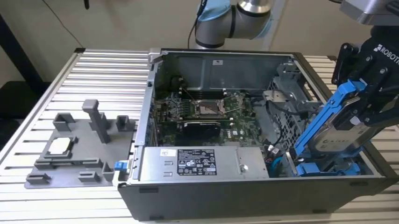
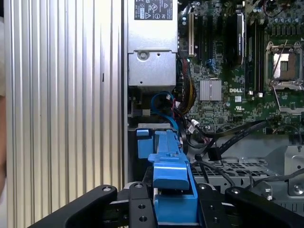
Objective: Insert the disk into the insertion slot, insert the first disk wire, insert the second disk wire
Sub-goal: 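Insert the disk into the insertion slot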
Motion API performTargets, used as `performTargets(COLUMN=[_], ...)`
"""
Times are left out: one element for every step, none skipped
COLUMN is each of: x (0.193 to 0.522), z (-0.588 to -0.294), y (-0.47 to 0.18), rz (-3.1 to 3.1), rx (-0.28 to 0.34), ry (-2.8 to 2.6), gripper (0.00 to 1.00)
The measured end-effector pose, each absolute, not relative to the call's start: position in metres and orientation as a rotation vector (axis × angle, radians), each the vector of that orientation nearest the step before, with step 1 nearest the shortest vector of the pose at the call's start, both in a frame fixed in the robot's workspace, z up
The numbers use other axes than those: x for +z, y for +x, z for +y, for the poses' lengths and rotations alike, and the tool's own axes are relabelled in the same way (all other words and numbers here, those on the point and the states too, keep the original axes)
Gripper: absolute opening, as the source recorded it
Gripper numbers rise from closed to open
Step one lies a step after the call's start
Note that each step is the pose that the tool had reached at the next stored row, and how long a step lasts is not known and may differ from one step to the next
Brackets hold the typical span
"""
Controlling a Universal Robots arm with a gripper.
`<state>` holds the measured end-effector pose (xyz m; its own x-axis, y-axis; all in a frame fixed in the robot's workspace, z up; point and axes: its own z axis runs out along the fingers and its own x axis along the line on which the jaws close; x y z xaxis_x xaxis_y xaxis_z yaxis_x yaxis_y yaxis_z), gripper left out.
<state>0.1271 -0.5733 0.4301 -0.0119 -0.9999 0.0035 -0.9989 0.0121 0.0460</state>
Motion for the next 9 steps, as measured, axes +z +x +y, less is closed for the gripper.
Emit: performTargets(x=[0.43,0.4301,0.43,0.4298,0.4296,0.4292,0.4287,0.4279,0.427], z=[-0.5733,-0.5733,-0.5733,-0.5733,-0.5732,-0.5733,-0.5733,-0.5733,-0.5733], y=[0.1271,0.1271,0.1271,0.1271,0.1271,0.1271,0.1272,0.1274,0.1275], rz=[-2.21,-2.21,-2.21,-2.21,-2.21,-2.21,-2.21,-2.21,-2.21], rx=[-0.047,-0.047,-0.047,-0.047,-0.047,-0.047,-0.047,-0.047,-0.047], ry=[2.183,2.183,2.183,2.183,2.184,2.183,2.183,2.184,2.183], gripper=[0.33,0.33,0.33,0.33,0.33,0.33,0.33,0.33,0.33])
